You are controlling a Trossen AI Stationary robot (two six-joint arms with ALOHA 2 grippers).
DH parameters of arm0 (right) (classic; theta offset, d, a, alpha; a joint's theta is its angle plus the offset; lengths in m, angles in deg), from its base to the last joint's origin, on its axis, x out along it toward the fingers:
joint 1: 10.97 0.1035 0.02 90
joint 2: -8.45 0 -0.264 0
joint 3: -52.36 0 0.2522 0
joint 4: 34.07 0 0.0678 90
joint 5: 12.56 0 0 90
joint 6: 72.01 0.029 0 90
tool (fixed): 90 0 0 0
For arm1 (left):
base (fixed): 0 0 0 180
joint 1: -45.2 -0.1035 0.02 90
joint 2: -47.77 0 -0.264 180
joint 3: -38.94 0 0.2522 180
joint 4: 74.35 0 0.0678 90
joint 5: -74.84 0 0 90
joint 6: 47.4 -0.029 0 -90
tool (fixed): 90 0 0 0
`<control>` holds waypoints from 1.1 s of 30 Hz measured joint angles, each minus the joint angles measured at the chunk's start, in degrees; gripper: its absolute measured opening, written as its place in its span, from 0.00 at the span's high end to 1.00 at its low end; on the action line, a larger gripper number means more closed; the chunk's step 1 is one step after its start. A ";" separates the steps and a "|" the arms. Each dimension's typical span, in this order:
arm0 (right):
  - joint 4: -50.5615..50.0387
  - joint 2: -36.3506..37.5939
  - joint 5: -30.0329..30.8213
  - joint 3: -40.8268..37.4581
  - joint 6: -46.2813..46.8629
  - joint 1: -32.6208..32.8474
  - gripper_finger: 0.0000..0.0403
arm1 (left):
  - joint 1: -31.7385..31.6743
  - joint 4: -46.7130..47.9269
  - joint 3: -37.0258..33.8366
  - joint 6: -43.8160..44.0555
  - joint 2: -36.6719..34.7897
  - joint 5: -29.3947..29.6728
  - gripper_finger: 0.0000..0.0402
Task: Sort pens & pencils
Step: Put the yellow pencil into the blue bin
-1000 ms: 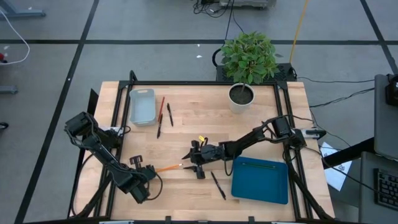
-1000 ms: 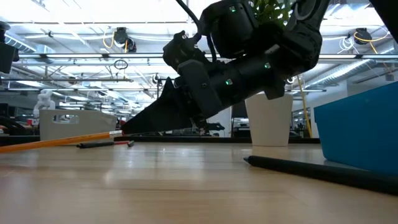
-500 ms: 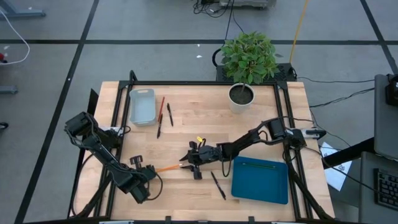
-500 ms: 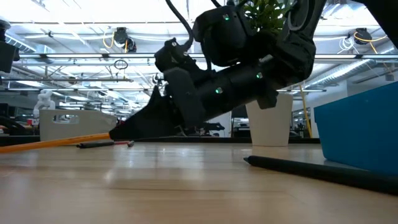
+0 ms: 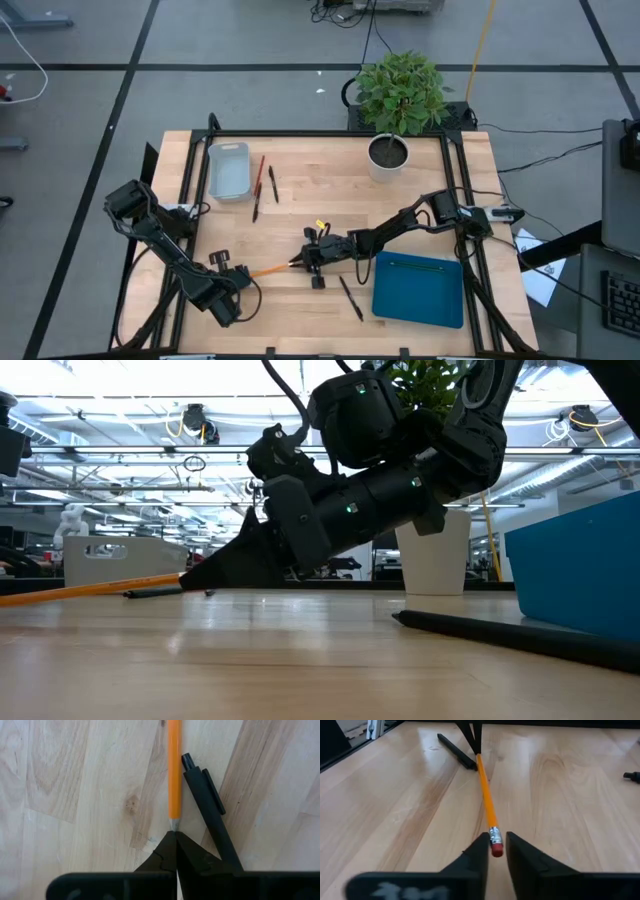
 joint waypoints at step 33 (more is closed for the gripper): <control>-0.45 0.00 0.00 0.00 0.21 0.02 0.98 | -0.13 -0.77 0.03 -1.23 -0.08 -0.30 0.78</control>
